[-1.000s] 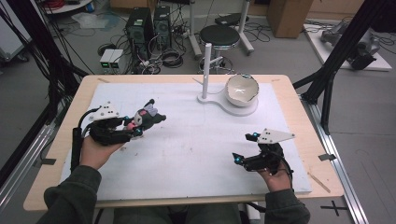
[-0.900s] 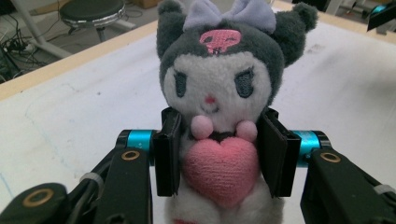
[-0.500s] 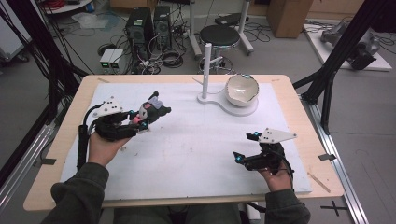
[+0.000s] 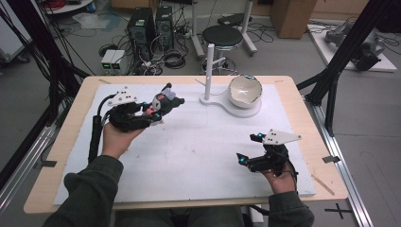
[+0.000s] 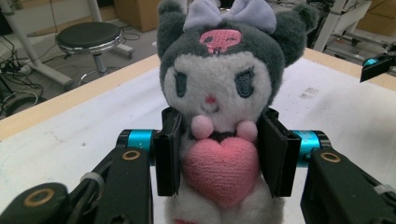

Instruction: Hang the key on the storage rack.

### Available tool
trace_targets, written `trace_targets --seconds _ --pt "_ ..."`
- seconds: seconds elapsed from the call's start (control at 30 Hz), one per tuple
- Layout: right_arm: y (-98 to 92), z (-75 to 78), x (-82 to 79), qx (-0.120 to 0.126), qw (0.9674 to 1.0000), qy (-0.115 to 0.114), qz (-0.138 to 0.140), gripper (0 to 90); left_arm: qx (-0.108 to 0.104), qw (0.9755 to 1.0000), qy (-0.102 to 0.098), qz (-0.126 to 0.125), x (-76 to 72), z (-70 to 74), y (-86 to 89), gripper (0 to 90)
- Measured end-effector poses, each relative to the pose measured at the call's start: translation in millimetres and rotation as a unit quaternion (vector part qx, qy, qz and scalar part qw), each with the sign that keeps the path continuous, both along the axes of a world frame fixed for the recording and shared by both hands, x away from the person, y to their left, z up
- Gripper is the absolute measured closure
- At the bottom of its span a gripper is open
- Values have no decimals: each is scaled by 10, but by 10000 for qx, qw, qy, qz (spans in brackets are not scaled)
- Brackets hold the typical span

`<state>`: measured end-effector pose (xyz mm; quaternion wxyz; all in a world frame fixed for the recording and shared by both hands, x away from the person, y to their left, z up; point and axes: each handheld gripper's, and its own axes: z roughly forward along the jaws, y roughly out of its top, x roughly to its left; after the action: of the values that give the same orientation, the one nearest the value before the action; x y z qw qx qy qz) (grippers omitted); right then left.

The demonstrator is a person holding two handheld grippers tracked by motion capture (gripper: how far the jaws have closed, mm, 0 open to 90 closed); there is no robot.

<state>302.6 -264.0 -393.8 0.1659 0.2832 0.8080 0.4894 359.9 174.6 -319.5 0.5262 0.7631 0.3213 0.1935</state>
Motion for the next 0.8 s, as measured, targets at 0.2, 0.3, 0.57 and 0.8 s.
trace_targets --seconds 0.2,0.3,0.57,0.8 --pt "-8 1 3 17 10000 -6 -27 107 -71 10000 -35 -15 76 48 -101 553" --pt "-12 2 4 32 10000 -37 -31 107 -80 10000 -22 -17 118 54 -128 553" --pt "-20 5 5 64 10000 -23 -49 107 -32 10000 -7 -28 236 107 -240 553" --pt "-25 5 16 81 9999 -42 -40 107 -64 9999 30 -79 350 154 -376 553"
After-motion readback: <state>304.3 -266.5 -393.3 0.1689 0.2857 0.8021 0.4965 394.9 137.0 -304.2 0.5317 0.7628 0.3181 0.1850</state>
